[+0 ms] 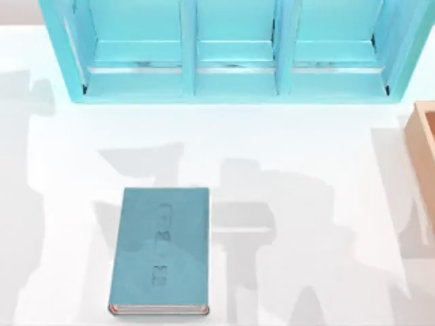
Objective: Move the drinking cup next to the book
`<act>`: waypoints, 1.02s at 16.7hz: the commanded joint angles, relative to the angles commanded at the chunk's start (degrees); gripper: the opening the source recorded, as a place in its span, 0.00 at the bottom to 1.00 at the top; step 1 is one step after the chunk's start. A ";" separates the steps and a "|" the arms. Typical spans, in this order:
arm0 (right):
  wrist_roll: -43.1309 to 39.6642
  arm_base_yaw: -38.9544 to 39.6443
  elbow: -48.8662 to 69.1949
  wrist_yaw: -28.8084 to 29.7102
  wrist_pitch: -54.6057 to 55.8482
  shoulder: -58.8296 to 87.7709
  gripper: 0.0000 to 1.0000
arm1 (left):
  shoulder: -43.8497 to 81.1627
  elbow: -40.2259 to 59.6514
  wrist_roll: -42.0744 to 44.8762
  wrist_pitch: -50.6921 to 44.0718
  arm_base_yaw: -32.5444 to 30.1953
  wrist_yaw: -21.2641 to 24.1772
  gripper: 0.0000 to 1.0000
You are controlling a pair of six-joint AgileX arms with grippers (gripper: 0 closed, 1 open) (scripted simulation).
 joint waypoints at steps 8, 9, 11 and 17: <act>0.00 0.00 0.00 0.00 0.00 0.00 1.00 | 39.99 43.07 26.36 -25.97 8.34 1.00 1.00; 0.00 0.00 0.00 0.00 0.00 0.00 1.00 | 43.34 47.18 28.66 -27.90 9.13 1.13 1.00; 0.00 0.00 0.00 0.00 0.00 0.00 1.00 | 48.83 54.02 32.53 -30.94 10.47 1.35 1.00; 0.00 0.00 0.00 0.00 0.00 0.00 1.00 | 53.83 60.31 36.27 -33.50 11.76 1.58 1.00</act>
